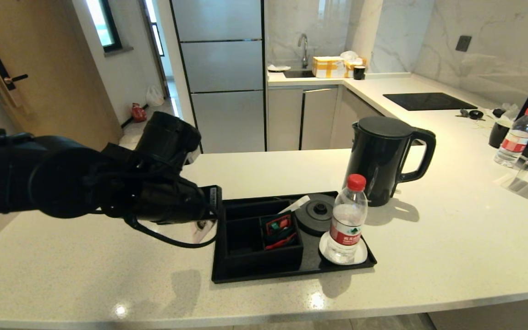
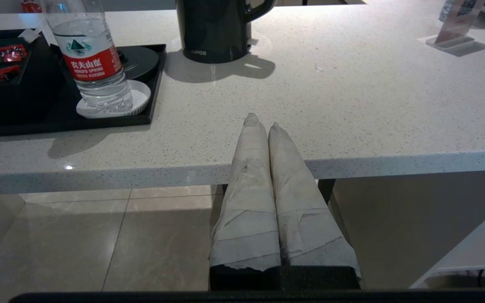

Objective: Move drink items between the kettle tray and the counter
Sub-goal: Return the tea bag to its original position

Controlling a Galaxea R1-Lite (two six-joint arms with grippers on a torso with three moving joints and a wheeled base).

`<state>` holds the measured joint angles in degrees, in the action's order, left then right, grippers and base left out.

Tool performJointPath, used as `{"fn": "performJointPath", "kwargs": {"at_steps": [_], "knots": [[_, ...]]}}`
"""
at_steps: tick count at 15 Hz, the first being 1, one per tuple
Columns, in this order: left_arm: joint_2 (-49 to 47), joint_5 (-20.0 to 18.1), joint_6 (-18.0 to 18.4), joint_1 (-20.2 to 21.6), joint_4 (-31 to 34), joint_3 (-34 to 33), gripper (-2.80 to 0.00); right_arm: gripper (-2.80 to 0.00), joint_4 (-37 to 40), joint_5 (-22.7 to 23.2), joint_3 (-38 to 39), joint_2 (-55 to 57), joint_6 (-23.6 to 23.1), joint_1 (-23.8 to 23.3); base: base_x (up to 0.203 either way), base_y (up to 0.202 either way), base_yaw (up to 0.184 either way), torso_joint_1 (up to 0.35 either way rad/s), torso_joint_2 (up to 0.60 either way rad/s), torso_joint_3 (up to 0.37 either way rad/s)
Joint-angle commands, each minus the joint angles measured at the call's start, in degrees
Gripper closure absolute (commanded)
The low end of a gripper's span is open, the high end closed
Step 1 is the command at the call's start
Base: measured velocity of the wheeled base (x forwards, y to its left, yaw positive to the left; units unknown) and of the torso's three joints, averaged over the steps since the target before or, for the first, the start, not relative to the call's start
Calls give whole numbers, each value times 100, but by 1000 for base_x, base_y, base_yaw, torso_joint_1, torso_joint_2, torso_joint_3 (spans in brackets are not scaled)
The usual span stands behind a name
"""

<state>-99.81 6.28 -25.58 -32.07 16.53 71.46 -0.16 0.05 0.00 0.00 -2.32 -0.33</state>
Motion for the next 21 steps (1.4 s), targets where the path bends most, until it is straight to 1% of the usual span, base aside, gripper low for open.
{"fn": "performJointPath", "kwargs": {"at_steps": [1,4,7,9,12,14,15,19,21], "knots": [[84,-22,-9,-247,8,105,0,0,-2,4,9,0,-6,-2,0,0,0,0,0,0],[-110,-22,38,-466,-10,362,0,0,-2,4,9,0,-6,-2,0,0,0,0,0,0],[-581,-23,203,-458,-47,765,0,0,-2,4,9,0,-6,-2,0,0,0,0,0,0],[-607,-19,218,-458,-58,798,0,0,-2,4,9,0,-6,-2,0,0,0,0,0,0],[-1330,31,198,-455,-117,1513,0,0,-2,4,9,0,-6,-2,0,0,0,0,0,0],[-1795,160,190,-447,-136,2189,0,0,-2,4,9,0,-6,-2,0,0,0,0,0,0],[-1908,252,193,-449,-141,2325,0,0,-2,4,9,0,-6,-2,0,0,0,0,0,0],[-2159,242,167,-439,-110,2286,0,0,-2,4,9,0,-6,-2,0,0,0,0,0,0],[-2114,242,107,-432,-122,2004,0,0,-2,4,9,0,-6,-2,0,0,0,0,0,0]]}}
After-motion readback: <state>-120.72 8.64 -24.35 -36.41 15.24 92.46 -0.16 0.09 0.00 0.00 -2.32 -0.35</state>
